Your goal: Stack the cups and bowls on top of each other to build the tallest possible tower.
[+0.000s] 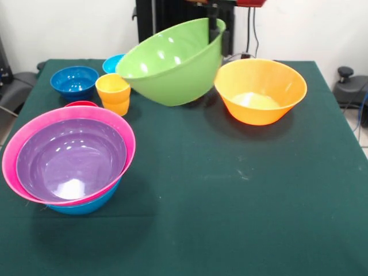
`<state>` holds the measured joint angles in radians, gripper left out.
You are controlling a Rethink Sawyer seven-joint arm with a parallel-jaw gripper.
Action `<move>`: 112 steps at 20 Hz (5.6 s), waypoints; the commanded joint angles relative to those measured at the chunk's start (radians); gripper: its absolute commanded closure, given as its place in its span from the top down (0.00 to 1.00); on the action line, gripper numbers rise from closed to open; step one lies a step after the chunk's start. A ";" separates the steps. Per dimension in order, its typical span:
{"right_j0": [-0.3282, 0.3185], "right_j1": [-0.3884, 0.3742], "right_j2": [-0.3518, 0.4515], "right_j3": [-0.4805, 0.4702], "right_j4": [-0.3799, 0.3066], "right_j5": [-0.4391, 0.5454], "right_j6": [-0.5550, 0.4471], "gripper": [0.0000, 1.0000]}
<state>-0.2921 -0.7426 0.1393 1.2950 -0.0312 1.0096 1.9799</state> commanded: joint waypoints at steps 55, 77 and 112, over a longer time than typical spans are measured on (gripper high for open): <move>-0.293 0.166 0.296 0.078 -0.214 -0.167 -0.247 0.00; -0.372 0.180 0.366 0.074 -0.280 -0.133 -0.260 0.00; -0.395 0.182 0.433 0.063 -0.349 -0.117 -0.220 1.00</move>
<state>-0.7213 -0.5709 0.5302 1.3243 -0.3000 0.8859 1.9797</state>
